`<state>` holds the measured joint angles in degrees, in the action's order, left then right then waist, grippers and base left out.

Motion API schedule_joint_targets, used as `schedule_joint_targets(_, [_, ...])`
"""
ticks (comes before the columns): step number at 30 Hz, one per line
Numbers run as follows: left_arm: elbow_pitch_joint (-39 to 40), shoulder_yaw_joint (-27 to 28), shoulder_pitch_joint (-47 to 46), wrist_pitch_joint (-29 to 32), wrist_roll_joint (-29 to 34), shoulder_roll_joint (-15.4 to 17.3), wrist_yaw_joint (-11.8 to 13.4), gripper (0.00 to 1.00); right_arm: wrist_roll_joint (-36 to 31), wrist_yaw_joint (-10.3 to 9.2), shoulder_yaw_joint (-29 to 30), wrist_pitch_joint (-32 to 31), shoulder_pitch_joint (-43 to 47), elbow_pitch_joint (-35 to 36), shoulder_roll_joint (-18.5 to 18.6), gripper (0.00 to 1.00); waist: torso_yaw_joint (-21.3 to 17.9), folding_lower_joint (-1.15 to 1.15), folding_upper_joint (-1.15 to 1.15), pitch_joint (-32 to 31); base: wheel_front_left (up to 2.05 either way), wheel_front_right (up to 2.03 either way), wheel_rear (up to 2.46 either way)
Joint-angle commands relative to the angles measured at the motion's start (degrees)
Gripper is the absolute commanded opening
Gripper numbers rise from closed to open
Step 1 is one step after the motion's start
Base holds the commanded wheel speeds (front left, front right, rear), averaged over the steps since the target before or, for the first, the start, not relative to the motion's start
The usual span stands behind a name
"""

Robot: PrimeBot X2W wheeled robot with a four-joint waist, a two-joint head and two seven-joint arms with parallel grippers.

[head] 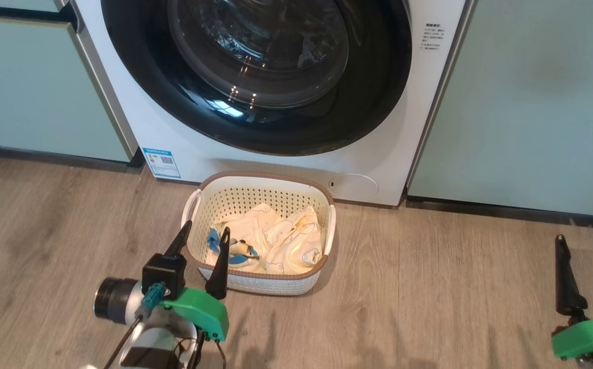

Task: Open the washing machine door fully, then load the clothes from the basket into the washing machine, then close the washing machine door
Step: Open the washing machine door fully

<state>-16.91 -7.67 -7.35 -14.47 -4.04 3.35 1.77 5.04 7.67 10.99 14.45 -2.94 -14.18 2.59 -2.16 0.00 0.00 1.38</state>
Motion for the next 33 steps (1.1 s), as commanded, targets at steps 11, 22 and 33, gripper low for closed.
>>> schedule_joint_targets(11, [3.73, 1.29, -5.04, -0.52, 1.08, 0.33, 0.26, 1.0, 4.43, -0.19, -0.49, 0.55, -5.72, 0.1, 0.5, 0.0, 1.54, 0.0, 0.0, 4.07, 0.0, 0.0, 0.0])
schedule_joint_targets(22, [5.12, -0.4, -7.96, -0.52, 1.41, 0.04, 0.11, 1.0, 24.72, -0.19, 1.28, -4.11, -12.63, -3.56, 1.33, 0.0, 4.64, 0.0, 0.0, 8.86, 0.0, 0.0, 0.0])
schedule_joint_targets(33, [6.06, -2.87, -10.91, -0.52, 1.14, -0.26, 0.34, 1.0, 55.52, -0.19, 6.29, -18.66, -24.8, -8.36, 4.23, 0.0, 7.88, 0.0, 0.0, 12.55, 0.0, 0.0, 0.0])
